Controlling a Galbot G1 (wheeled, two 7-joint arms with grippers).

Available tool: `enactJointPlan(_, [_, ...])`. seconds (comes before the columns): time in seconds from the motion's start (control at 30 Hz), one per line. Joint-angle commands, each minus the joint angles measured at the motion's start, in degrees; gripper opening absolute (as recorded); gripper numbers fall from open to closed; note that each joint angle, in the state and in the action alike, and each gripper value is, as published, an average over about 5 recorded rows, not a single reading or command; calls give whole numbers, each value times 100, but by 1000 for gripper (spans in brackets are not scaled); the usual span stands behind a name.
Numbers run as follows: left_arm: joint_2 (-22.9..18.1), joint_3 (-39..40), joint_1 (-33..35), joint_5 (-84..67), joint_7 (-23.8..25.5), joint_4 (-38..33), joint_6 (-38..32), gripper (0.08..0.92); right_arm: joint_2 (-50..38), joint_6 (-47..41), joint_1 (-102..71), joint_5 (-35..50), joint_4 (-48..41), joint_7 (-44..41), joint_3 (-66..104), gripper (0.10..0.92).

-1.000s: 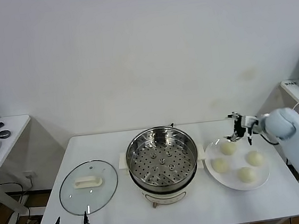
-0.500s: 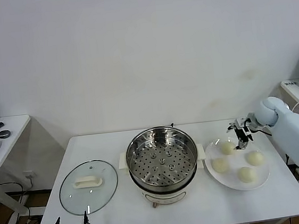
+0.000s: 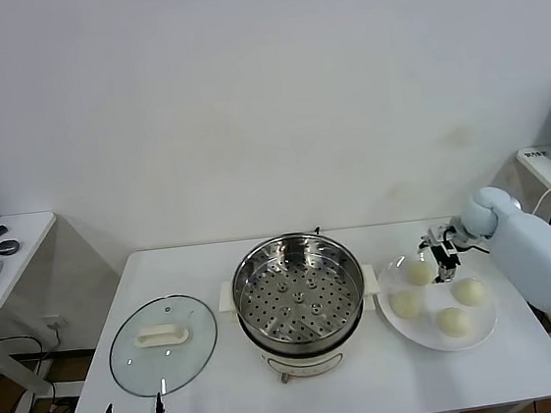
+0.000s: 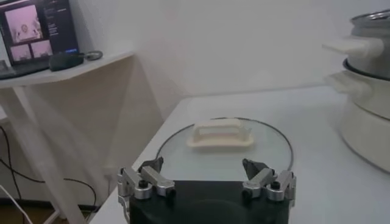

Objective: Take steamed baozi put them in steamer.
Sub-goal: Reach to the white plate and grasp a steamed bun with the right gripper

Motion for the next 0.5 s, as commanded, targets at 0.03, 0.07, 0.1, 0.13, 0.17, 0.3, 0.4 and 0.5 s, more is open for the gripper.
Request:
enactJointPlan(0.03, [-6,12,-9,7,1,23,0,823,175,78,44,-120,-385,107,-30,823])
enactJointPlan(0.07, [-7,14,-12,7,1,29,0,823,189,71,40,-116,-398,107,-35,823])
enactJointPlan(0.1, [-7,15,-15,8,2,35,0,823,206,65,37,-117,-417,125,-40,823])
enactJointPlan(0.13, [-7,15,-18,9,2,42,0,823,228,57,36,-128,-448,166,-44,823])
enactJointPlan(0.17, [-6,14,-19,8,1,49,0,823,250,51,37,-146,-481,212,-46,823])
enactJointPlan(0.3, [1,16,-3,8,-4,69,-5,823,349,53,81,-210,-651,398,-58,823])
enactJointPlan(0.4, [5,23,18,7,-10,84,-11,823,411,55,122,-200,-767,462,-73,823])
enactJointPlan(0.5, [5,24,14,6,-13,106,-11,823,457,43,145,-207,-852,425,-76,823])
